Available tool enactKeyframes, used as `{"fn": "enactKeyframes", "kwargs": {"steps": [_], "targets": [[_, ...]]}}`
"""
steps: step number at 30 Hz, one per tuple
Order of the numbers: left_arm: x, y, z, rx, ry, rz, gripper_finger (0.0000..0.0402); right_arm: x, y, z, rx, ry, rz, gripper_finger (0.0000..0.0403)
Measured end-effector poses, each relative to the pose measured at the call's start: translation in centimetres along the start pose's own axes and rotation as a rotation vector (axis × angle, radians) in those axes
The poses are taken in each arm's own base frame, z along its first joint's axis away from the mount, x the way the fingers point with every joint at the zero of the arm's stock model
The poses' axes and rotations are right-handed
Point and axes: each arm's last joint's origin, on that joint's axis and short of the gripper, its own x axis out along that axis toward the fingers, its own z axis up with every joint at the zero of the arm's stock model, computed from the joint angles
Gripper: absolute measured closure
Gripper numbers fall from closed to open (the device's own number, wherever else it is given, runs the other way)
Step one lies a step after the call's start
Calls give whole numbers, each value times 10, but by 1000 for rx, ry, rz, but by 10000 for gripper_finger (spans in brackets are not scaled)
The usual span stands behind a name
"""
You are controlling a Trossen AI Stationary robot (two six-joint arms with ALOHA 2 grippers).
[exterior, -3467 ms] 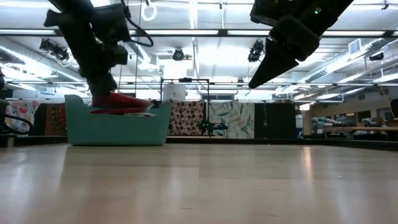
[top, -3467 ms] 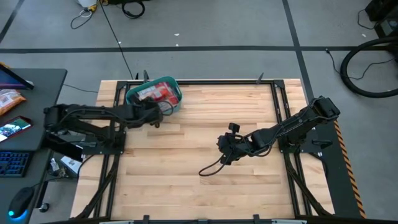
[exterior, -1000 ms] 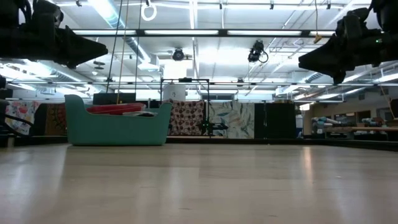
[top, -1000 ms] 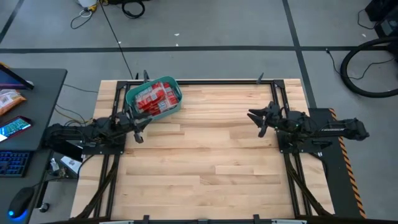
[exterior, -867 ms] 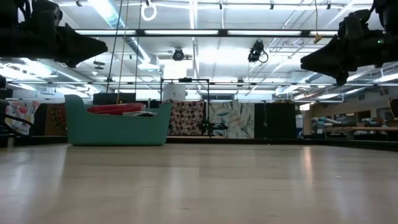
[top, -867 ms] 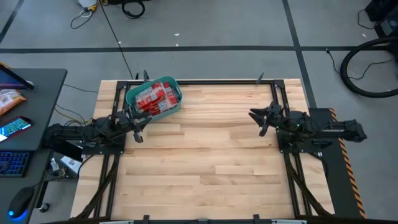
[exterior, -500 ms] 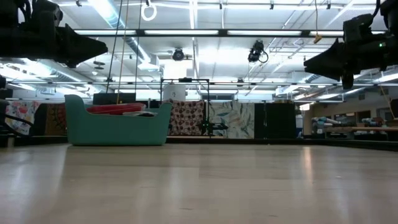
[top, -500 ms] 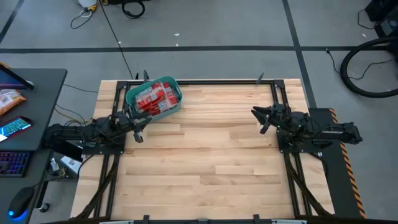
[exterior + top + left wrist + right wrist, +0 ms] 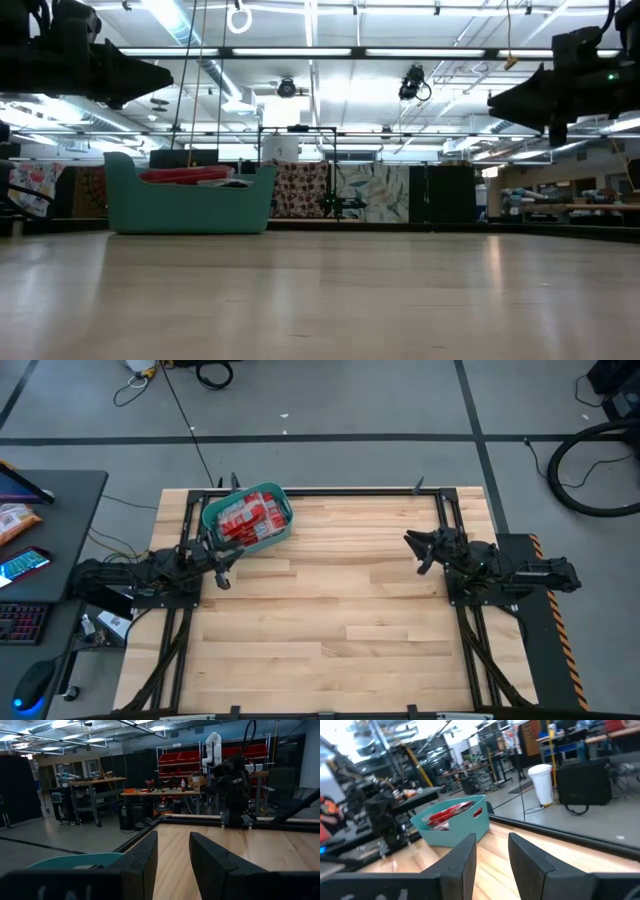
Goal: Sort popcorn bags into baskets
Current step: Return to Home Position
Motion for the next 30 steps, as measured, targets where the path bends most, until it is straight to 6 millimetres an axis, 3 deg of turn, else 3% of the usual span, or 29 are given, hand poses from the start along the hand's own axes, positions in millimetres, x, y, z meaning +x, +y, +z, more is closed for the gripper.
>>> {"fn": "enactKeyframes", "kwargs": {"steps": [30], "targets": [[0, 0, 0, 1, 1, 0, 285, 0, 0, 1, 59, -9, -15, 284]]}}
